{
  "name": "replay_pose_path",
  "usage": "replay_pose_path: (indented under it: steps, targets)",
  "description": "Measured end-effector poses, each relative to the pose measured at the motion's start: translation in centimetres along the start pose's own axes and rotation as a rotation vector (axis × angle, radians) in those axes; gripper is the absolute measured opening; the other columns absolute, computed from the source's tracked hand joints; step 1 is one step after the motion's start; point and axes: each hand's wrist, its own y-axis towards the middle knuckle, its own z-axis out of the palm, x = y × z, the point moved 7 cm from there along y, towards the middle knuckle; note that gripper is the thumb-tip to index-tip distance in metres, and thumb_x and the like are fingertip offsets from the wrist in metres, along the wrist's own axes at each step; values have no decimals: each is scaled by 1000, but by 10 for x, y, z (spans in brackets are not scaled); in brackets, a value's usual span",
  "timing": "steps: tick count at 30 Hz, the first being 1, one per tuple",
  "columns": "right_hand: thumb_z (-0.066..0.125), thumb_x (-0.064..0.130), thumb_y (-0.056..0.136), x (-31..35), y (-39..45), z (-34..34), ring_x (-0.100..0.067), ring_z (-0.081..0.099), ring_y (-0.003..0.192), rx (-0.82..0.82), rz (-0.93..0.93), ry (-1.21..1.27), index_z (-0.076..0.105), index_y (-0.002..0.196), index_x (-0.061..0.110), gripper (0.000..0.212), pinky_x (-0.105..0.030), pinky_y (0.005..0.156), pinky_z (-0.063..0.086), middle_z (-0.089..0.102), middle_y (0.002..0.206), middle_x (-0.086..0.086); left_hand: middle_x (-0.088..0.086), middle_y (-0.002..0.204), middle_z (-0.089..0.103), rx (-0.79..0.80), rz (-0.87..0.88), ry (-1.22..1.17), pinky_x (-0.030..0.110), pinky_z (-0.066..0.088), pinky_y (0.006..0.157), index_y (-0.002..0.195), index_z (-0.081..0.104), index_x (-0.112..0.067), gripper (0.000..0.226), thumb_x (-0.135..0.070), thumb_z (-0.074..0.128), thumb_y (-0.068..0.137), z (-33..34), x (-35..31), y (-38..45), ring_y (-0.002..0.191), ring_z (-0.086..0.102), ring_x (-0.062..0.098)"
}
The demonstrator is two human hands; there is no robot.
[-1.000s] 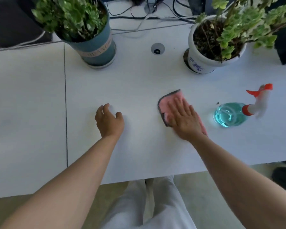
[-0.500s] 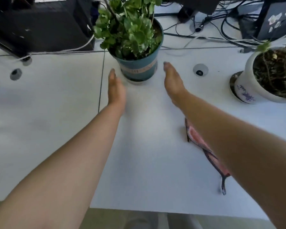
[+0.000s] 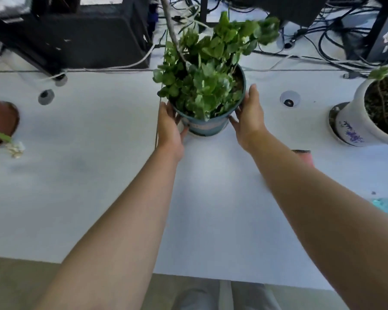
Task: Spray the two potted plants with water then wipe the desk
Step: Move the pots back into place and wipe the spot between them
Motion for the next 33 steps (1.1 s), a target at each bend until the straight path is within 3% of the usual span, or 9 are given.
replay_pose_path:
  steps: [5, 8, 11, 15, 18, 20, 23, 29, 33]
  targets:
    - [24, 46, 105, -50, -59, -17, -9, 39, 141, -37, 59, 84, 49, 145, 22, 53, -38, 117, 32, 49, 150, 8, -8, 135, 62, -58, -85, -104, 32, 50, 96, 134, 57, -32, 48, -50, 30, 100, -41, 26, -45, 125, 57, 12]
    - [25, 46, 105, -66, -87, -19, -4, 43, 135, -8, 66, 80, 52, 143, 25, 50, -37, 112, 36, 55, 142, 14, -12, 96, 76, -112, -85, -134, 15, 54, 62, 114, 67, -27, 37, -37, 33, 103, -46, 24, -74, 85, 72, 2]
    - [26, 44, 105, -65, -104, -18, -1, 47, 128, 28, 71, 21, 58, 135, 29, 46, -34, 102, 40, 60, 131, 19, -12, 66, 73, -202, -78, -138, 12, 50, 55, 91, 67, -27, 34, -27, 35, 103, -49, 25, -95, 62, 69, 2]
    - [31, 35, 106, -51, -112, -44, -10, 46, 133, -11, 31, -178, 53, 141, 26, 42, -37, 111, 38, 52, 143, 10, -7, 87, 73, -490, -78, -72, 23, 49, 80, 86, 65, -23, 20, -19, 49, 98, -70, 46, -116, 84, 62, 12]
    - [36, 25, 101, -37, -118, -117, -19, 54, 122, -328, 92, -258, 61, 129, 22, 38, -36, 102, 44, 60, 134, -1, 9, 112, 67, -605, -195, 78, 27, 47, 80, 107, 68, -8, 18, -14, 55, 95, -64, 94, -131, 92, 59, 18]
    - [35, 25, 98, -20, -123, -173, -24, 55, 118, -530, 149, -212, 62, 126, 22, 39, -35, 96, 43, 62, 129, -3, 11, 108, 67, -546, -256, 203, 29, 48, 79, 104, 68, -9, 15, -10, 56, 94, -33, 132, -143, 88, 58, 20]
    - [40, 32, 93, 14, -119, -238, -24, 52, 126, -715, 138, 60, 61, 126, 23, 40, -38, 108, 39, 58, 133, -2, 5, 106, 70, -303, -201, 437, 32, 53, 84, 90, 69, -19, 20, -7, 53, 91, 51, 160, -152, 92, 63, 22]
    - [30, 48, 103, 78, -97, -303, -19, 29, 146, -816, -8, 546, 34, 152, 19, 56, -36, 116, 24, 31, 159, 0, -2, 107, 70, 122, -24, 573, 31, 52, 89, 99, 72, -20, 31, -7, 45, 91, 239, 153, -127, 97, 65, 16]
    - [27, 56, 101, 91, -74, -322, -18, 55, 118, -773, -64, 656, 49, 142, 22, 57, -28, 88, 47, 56, 136, -1, 1, 111, 71, 206, -152, 335, 28, 47, 80, 106, 69, -16, 27, -25, 47, 93, 312, 150, -99, 98, 64, 18]
